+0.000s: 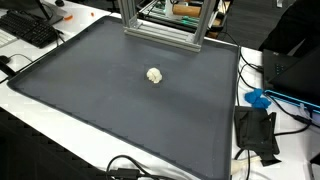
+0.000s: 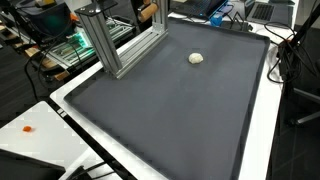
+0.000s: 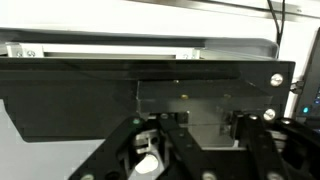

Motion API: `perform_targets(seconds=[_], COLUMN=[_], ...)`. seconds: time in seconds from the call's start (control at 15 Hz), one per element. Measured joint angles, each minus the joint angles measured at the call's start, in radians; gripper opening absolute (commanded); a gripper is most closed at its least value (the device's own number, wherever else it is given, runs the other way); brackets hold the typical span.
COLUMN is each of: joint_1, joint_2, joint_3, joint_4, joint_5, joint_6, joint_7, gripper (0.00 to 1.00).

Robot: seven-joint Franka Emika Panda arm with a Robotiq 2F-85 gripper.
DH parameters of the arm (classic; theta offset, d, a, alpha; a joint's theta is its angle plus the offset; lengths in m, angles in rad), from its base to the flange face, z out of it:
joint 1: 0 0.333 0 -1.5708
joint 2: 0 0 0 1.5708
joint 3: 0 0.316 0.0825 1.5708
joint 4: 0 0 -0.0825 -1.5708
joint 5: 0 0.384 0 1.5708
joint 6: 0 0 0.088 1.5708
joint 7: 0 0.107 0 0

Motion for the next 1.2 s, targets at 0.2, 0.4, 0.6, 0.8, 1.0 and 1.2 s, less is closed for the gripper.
perform_targets(seconds=[0.2,0.4,0.6,0.8,1.0,1.2], joint_1=[0.0,0.0,-0.001,-0.004,-0.013,-0.021], joint_2=[-0.014,-0.018,-0.015,-0.006,0.008,0.034], joint_3=[0.005,0.006,0.006,0.006,0.006,0.006], joint_4=[-0.009,-0.012,-0.011,-0.001,0.03,0.079], joint_5=[0.0,0.0,-0.002,-0.006,-0.015,-0.029], joint_6=[0.003,0.006,0.019,0.022,0.044,0.068], joint_7=[0.0,0.0,0.0,0.0,0.0,0.0], gripper=[0.23,0.23,0.23,0.23,0.23,0.23])
